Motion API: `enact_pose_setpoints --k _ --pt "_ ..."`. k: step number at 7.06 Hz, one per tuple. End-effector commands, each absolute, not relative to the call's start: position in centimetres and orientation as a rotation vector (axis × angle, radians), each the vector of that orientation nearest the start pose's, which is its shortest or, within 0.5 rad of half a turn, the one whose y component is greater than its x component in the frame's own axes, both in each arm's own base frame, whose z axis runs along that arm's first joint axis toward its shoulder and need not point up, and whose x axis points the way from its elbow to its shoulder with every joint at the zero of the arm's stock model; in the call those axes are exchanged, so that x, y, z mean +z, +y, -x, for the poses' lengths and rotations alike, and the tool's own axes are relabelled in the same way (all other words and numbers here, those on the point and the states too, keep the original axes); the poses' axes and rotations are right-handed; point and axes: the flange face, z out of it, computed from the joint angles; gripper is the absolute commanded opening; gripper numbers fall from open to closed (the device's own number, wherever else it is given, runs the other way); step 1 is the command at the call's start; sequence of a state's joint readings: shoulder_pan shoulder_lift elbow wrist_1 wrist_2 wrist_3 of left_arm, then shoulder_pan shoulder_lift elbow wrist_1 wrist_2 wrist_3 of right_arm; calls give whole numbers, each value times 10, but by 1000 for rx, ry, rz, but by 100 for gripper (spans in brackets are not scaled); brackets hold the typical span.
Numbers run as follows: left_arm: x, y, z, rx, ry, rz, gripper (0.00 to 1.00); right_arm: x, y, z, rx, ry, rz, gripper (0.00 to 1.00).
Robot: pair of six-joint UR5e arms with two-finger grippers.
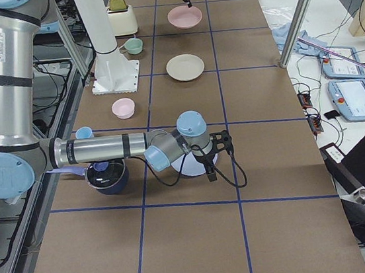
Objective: Stack three plates with pink and blue
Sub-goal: 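Grasp the pink plate's rim with the left gripper and lift it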
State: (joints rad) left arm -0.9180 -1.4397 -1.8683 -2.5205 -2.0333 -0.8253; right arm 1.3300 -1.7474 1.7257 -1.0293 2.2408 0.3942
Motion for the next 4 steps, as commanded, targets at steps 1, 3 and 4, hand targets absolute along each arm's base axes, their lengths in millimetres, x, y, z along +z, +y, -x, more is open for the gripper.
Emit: enact_pose_setpoints --k 1,3,4 --pt "364 -405 -272 27 1129 -438 0 609 -446 36 -29 -778 -267 100" --pt "295 -380 -399 -46 1147 -364 0 610 -446 36 -27 -776 -265 100" --pt "279 -378 -451 -87 1140 -341 0 611 -445 36 -27 -776 -263 100"
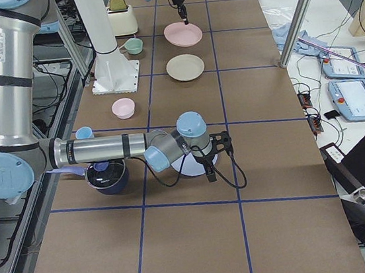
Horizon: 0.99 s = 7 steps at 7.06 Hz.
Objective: Stack three plates with pink and blue
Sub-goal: 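Lower the pink plate onto the cream plate and open the left gripper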
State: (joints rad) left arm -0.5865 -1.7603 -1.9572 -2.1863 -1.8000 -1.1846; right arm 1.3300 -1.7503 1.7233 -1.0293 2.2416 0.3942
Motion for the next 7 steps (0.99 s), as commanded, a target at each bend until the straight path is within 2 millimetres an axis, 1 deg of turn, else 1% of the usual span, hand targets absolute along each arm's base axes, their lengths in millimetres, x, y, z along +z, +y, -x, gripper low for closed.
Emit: enact_pose_setpoints --k 1,2,3,5,6,7 --pt "282 -373 -483 -101 1121 -331 0 611 -446 36 -26 -775 -265 100" --pt "284 -369 -507 -118 1109 -314 0 610 -446 36 -27 -776 -265 100" --pt "292 -370 -517 -122 1091 -311 0 610 -446 36 -26 -776 -264 100" --pt "294 -369 -519 -122 1088 -308 0 611 -446 36 -26 -775 -265 100" --pt "291 -370 -520 -122 1092 -309 19 610 -446 36 -28 -776 -266 100" --pt "288 -370 -520 -109 1096 -313 94 610 -446 36 -28 -776 -266 100"
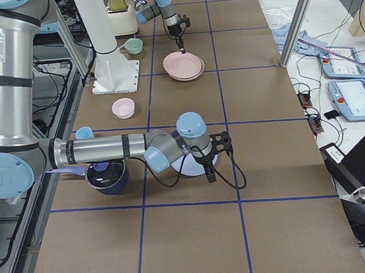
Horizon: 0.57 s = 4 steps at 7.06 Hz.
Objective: Stack three plates with pink and blue
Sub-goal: 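Lower the pink plate onto the cream plate and open the left gripper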
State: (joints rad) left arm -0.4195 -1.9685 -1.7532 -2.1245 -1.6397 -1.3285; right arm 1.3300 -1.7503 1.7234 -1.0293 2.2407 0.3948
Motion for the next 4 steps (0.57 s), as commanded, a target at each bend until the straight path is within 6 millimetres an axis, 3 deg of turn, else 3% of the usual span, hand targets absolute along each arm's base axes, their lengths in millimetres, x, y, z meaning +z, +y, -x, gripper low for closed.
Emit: enact_pose_setpoints --k 1,2,3,4 --pt "278 -368 -513 -96 1115 -319 100 609 -446 36 -29 -778 -267 100" --pt "270 -374 -496 -21 1117 -353 100 608 -447 36 -31 -780 -268 100" --pt "273 -399 -461 92 1092 -423 100 608 -447 37 -27 -783 -266 100" --pt "314 -411 -419 211 1026 -463 100 608 -445 38 -29 -803 -256 100"
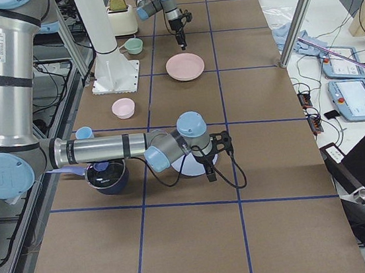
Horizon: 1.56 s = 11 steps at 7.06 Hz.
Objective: Stack three plates with pink and blue
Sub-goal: 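Withdraw the left gripper while the right gripper grasps the blue plate's rim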
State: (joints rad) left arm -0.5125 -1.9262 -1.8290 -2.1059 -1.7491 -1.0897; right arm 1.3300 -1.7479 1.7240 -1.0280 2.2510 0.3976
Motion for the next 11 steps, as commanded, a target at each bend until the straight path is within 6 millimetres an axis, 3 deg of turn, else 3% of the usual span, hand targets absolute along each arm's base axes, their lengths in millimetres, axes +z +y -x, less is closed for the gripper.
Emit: enact_pose_setpoints --k 1,2,3,5,7,8,9,10,11 --pt "353 -433 -362 333 948 -518 100 610 -442 44 -11 -827 -226 100" --pt "389 -449 -311 425 884 -561 100 624 -426 63 -20 -799 -201 100" --pt "416 -452 -277 441 852 -596 100 629 -409 75 10 -810 -208 100" --pt "425 -447 -266 452 861 -606 100 634 -394 112 -12 -841 -194 100" --pt "427 -444 -262 451 865 -614 100 676 -383 123 -47 -840 -207 98" --pt "433 -439 -259 452 871 -620 100 689 -380 123 -51 -848 -223 90" --pt "438 -436 -255 453 875 -627 100 691 -378 127 -40 -850 -210 69" --pt "442 -433 -253 451 878 -630 100 687 -381 133 -26 -859 -199 17" --pt "444 -432 -252 448 877 -626 100 687 -381 134 -29 -861 -201 0"
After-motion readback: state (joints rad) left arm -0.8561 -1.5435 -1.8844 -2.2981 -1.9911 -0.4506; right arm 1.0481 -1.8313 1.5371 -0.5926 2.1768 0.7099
